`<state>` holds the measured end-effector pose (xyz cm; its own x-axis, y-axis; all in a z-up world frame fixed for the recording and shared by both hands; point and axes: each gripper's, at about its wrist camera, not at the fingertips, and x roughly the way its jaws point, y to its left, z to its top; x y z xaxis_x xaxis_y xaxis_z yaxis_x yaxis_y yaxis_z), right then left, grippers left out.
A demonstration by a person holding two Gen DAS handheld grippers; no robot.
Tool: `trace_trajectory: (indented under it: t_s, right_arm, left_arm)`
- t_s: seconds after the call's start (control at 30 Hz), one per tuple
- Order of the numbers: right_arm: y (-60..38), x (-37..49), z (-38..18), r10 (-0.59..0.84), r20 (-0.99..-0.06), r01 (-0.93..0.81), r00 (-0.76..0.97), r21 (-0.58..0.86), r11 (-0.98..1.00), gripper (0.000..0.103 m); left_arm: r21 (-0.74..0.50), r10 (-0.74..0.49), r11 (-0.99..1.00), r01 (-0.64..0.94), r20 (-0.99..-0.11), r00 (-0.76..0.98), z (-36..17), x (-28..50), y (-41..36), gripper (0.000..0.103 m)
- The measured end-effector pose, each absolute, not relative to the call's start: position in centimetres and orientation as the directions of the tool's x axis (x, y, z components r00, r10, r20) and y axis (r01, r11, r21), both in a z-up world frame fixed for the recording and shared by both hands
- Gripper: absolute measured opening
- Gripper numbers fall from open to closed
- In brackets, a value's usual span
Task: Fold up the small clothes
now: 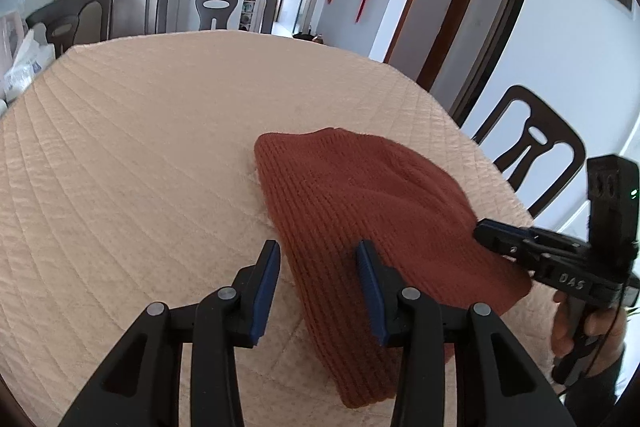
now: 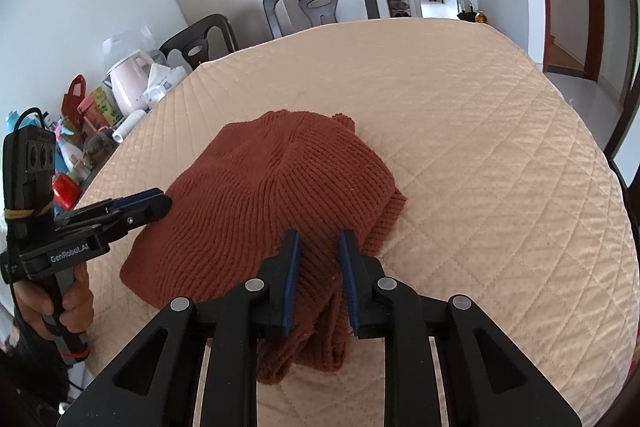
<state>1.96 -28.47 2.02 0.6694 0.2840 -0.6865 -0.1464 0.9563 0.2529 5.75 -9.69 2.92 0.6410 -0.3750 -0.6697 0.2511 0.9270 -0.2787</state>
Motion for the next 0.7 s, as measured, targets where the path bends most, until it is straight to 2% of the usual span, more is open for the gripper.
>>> trace_trajectory:
  t_s: [0.1,0.17,0.3,0.47,0.7]
  right_arm:
    - [-28.6,2.0,2.2,0.293,-0.678,-0.141,0.674,0.272,0.952,0.027]
    - [-28.6,2.0,2.2,0.287,-0.676,-0.133,0.678,0.271,0.953,0.042]
    - [-29.4,2.5,1.5,0.275,-0.691,-0.091,0.668,0.290,0.953,0.042]
    - [-30.8,2.9,0.3,0.328,-0.685,-0.061,0.651,0.383,0.922,0.053]
    - [-31.4,3.1,0.1,0.373,-0.665,-0.066,0.647,0.439,0.896,0.054]
  left_arm:
    - [-0.287,-0.387,0.922,0.259,-0.659,0.645,3.3,5.8,-9.6,0.043]
    - [-0.287,-0.390,0.921,0.264,-0.657,0.645,3.3,5.9,-9.8,0.043]
    - [-0.303,-0.395,0.918,0.254,-0.666,0.633,2.4,6.4,-9.7,0.047]
    - [-0.333,-0.409,0.911,0.243,-0.666,0.624,1.9,6.5,-9.3,0.052]
    - [-0.357,-0.433,0.900,0.250,-0.670,0.603,1.3,7.2,-9.8,0.055]
